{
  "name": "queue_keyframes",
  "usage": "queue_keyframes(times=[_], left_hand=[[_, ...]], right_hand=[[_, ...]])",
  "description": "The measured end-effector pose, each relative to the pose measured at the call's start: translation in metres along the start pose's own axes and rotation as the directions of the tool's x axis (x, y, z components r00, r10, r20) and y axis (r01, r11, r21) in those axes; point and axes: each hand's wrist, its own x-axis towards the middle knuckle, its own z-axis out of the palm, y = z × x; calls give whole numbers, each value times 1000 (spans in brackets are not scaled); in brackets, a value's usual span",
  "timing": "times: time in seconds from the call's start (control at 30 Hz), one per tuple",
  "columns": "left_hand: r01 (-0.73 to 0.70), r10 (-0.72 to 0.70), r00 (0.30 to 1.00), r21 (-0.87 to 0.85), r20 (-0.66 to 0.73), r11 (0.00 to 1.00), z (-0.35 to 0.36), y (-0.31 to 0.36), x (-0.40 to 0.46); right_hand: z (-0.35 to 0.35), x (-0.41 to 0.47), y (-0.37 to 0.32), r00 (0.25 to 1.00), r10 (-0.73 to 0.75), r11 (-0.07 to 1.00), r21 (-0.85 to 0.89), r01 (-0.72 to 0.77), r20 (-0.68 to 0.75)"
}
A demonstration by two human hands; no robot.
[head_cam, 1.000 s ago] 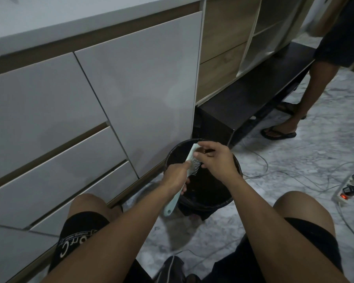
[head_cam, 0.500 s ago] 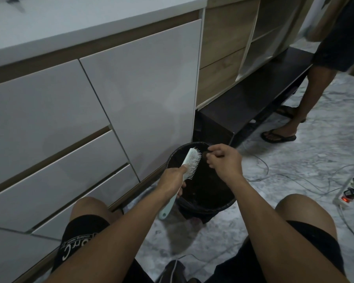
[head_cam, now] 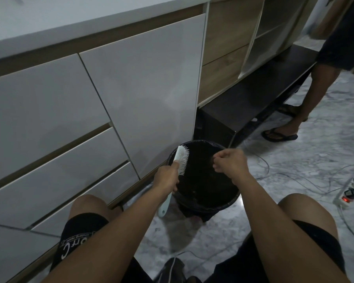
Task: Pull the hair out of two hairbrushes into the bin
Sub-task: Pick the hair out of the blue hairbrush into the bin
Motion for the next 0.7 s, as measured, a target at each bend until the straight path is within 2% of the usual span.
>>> queue_keyframes(times=[0.1, 0.23, 0.43, 0.6, 0.7], left_hand=[[-2, 2, 1000, 17, 4, 1000, -2, 0, 2], [21, -25, 998, 56, 62, 998, -3, -1, 0], [40, -45, 993, 49, 110, 998, -2, -3, 2], [25, -37, 987, 82, 155, 996, -3, -2, 1], [-5, -15, 979, 94, 205, 996, -2, -1, -1]], right_hand=[[0, 10, 8, 997, 61, 998, 8, -60, -50], [8, 23, 25, 986, 162, 986, 47, -160, -32], [17, 22, 26, 995, 98, 995, 3, -98, -1], [22, 22, 23, 989, 128, 985, 110, -136, 75], [24, 11, 13, 980, 97, 977, 169, -126, 174]])
